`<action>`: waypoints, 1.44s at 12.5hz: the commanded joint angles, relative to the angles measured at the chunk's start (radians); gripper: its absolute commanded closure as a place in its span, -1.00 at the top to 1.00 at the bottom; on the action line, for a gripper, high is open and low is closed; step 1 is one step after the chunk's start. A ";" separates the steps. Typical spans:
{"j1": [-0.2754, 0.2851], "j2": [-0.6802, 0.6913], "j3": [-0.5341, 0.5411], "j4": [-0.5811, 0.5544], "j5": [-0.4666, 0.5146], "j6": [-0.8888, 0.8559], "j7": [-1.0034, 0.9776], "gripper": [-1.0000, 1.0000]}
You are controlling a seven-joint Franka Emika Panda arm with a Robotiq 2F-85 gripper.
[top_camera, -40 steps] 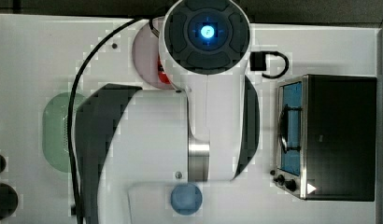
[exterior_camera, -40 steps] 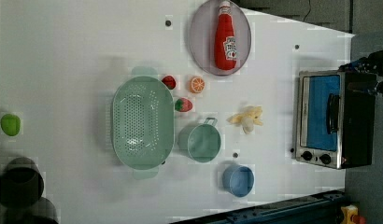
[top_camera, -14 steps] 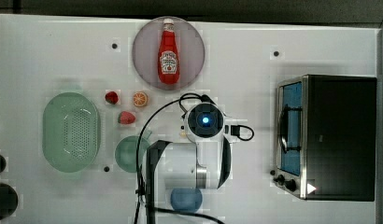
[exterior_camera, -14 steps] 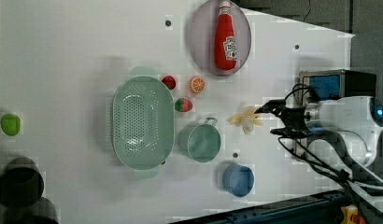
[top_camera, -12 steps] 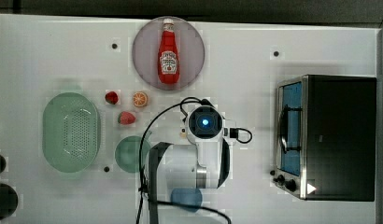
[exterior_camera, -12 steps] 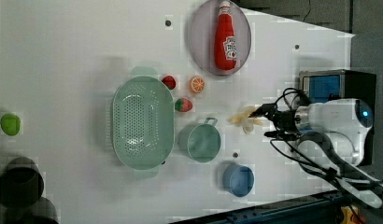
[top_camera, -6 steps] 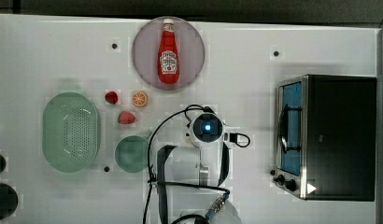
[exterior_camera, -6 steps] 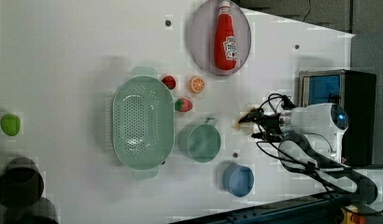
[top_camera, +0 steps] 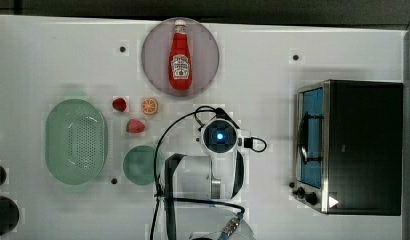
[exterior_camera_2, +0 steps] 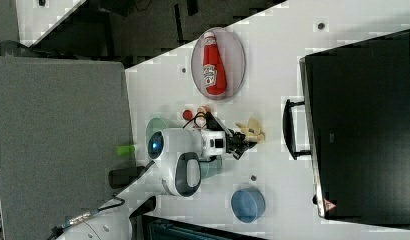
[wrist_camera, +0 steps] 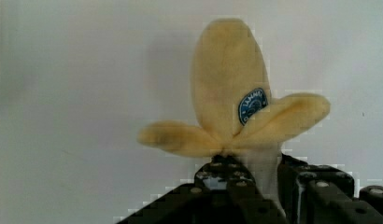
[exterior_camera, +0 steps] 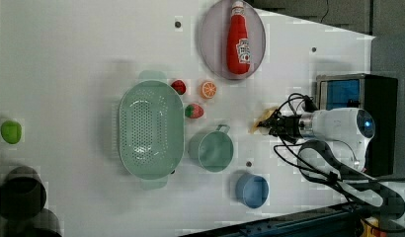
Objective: Pick banana from table and place on oven.
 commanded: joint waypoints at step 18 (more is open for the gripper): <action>-0.070 -0.417 -0.293 0.446 0.020 -0.749 -0.329 -0.50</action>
